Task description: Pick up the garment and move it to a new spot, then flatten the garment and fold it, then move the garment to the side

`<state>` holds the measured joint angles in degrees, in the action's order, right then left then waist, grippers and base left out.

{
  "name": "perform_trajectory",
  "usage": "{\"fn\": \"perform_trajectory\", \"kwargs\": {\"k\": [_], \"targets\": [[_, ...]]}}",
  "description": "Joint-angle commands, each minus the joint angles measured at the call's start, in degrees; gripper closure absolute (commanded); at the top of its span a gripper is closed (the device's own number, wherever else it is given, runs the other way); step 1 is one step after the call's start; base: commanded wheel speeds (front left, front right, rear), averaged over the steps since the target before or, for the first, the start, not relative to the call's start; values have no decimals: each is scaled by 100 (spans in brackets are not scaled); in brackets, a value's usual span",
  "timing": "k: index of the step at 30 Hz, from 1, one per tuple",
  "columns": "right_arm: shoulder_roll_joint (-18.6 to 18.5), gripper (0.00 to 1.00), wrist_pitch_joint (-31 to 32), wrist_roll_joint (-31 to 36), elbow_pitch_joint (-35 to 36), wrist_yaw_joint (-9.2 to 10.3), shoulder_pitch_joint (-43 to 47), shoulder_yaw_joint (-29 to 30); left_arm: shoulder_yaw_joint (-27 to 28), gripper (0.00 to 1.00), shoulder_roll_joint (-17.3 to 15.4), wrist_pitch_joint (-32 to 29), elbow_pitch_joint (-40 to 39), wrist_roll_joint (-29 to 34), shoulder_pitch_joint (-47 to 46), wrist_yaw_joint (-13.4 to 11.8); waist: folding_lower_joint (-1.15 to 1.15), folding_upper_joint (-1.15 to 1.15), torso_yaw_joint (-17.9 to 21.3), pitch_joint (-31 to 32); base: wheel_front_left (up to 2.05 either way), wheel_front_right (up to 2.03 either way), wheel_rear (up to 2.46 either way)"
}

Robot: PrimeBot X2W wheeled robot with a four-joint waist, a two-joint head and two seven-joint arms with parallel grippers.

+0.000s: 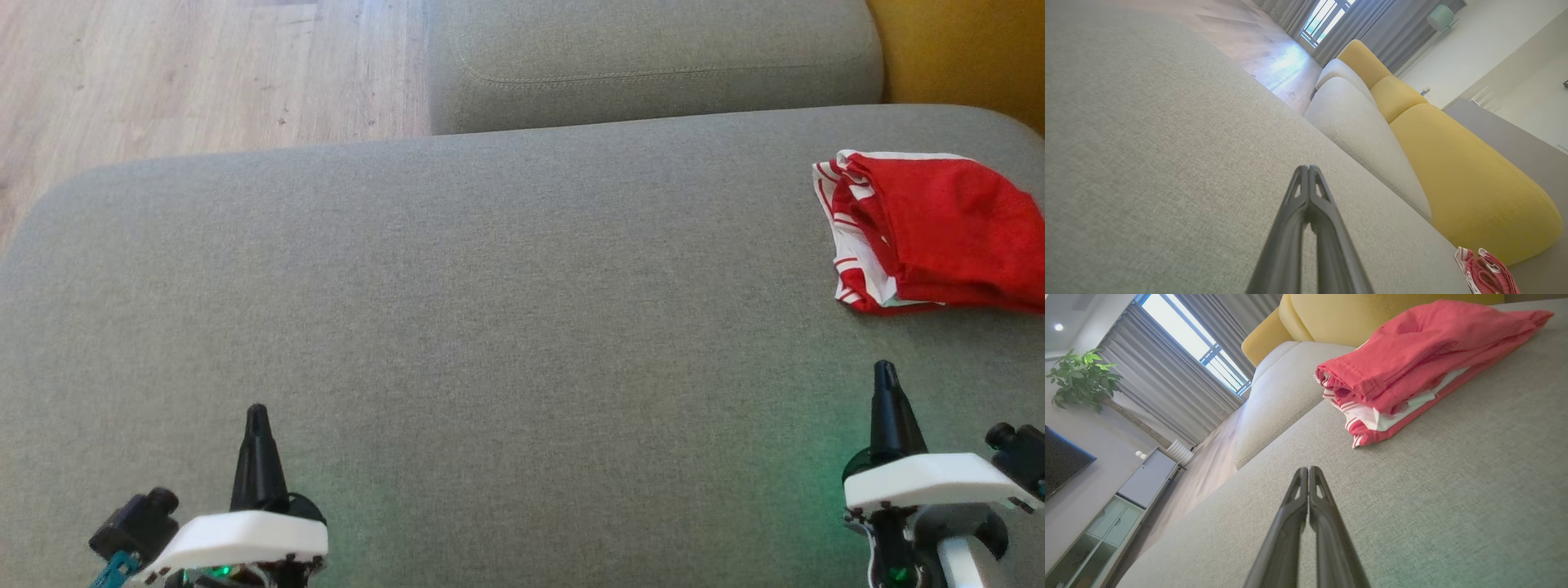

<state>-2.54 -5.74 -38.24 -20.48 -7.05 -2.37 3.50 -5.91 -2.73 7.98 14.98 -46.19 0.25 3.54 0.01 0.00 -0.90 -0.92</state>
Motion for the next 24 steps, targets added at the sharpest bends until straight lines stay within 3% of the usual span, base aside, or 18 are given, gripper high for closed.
{"fn": "perform_trajectory", "kwargs": {"k": [1,24], "targets": [[-16,100,63,-237,228,-18,-283,-11,139,100,-55,-56,-153,-205,-319,33,0,0,2,2,0,0,0],[-21,100,388,-1680,345,-25,-311,77,417,100,-66,-420,-137,-1460,-407,134,0,0,27,22,0,0,0]]}}
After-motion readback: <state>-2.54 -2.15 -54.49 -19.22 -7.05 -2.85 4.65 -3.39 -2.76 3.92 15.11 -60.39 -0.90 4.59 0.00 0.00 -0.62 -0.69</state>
